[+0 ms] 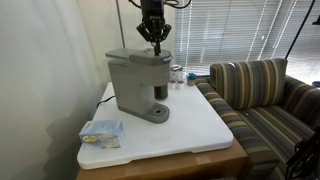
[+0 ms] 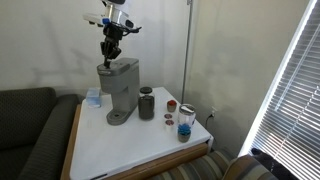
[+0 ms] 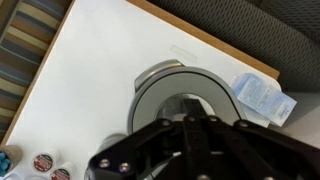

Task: Close the coffee machine chamber

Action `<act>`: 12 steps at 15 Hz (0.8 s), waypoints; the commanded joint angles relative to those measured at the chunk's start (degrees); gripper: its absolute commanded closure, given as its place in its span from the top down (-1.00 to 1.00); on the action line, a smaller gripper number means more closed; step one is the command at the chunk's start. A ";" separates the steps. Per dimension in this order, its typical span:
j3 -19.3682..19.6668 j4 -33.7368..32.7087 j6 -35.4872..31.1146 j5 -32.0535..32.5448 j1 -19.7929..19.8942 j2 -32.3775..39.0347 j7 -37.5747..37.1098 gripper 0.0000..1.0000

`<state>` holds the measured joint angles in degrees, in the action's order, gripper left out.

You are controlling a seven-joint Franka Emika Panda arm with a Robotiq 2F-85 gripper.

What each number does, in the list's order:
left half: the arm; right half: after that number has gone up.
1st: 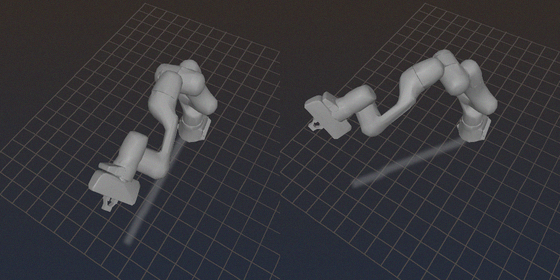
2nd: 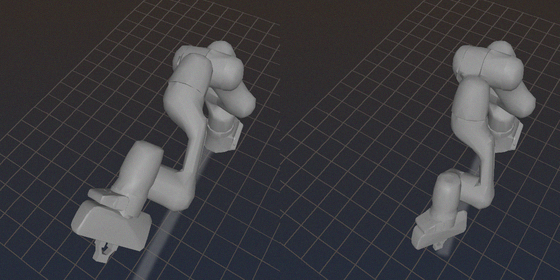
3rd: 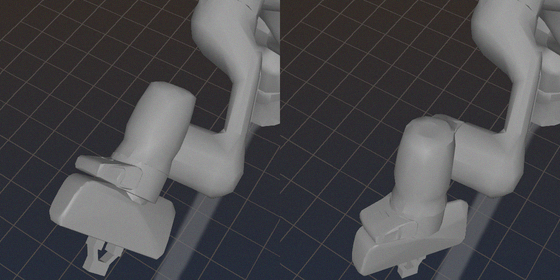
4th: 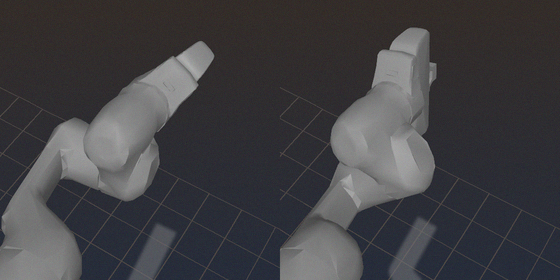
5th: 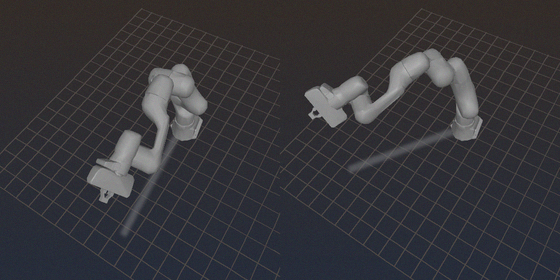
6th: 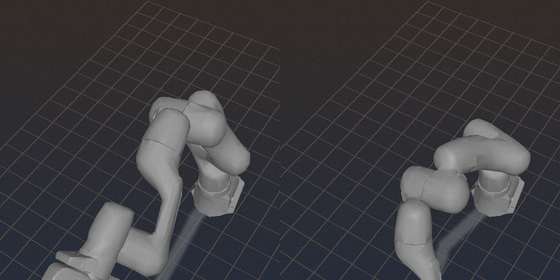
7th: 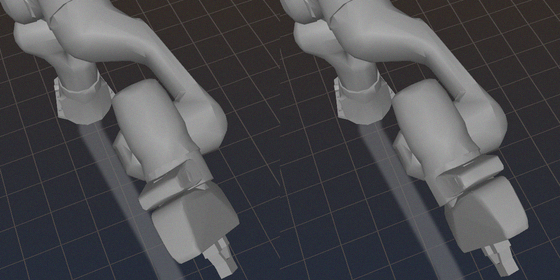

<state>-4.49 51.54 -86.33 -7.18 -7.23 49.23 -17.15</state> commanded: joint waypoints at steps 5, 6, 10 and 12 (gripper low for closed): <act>-0.58 -17.00 8.07 -4.25 1.32 14.63 -2.44 -1.00; -0.50 -17.99 8.28 -4.59 1.40 15.27 -2.80 -1.00; 0.00 -20.23 8.71 -4.71 1.07 15.86 -3.67 -1.00; 0.22 -20.48 9.22 -4.42 0.83 15.09 -4.44 -1.00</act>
<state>-4.55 33.15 -75.21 -11.93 -5.83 60.02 -20.72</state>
